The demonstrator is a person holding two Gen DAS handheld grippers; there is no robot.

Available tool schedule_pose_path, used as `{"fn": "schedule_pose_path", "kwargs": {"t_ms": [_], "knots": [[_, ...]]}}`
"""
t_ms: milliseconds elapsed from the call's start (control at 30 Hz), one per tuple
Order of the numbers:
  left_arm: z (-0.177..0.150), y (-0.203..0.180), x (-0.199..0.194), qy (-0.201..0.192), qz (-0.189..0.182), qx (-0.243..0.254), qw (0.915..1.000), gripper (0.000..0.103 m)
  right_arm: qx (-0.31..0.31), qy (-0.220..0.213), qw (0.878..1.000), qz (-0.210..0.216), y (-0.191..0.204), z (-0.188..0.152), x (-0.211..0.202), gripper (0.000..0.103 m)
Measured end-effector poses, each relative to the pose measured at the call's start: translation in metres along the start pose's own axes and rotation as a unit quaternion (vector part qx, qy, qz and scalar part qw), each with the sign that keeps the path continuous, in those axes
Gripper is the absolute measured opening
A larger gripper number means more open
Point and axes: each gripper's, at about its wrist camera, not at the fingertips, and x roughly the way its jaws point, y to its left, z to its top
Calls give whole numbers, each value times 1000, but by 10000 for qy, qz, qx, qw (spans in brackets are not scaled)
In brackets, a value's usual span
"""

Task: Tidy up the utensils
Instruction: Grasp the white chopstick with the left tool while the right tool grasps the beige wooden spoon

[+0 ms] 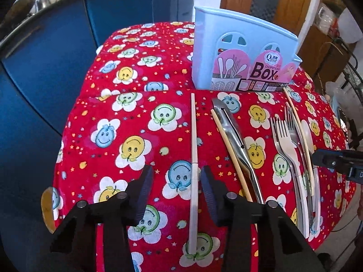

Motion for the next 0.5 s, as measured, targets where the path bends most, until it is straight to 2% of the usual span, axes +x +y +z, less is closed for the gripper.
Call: {"fn": "schedule_pose_path", "kwargs": {"t_ms": [100, 233, 333, 500], "knots": [[2, 0, 2, 87, -72, -15, 9999, 42, -116, 41, 9999, -85, 5, 2, 2, 12], [3, -1, 5, 263, -197, -19, 9995, 38, -261, 82, 9994, -197, 5, 4, 0, 11], [5, -2, 8, 377, -130, 47, 9992, 35, -334, 108, 9985, -431, -4, 4, -5, 11], [15, -5, 13, 637, -145, 158, 9977, 30, -465, 296, 9969, -563, -12, 9, -6, 11]]}}
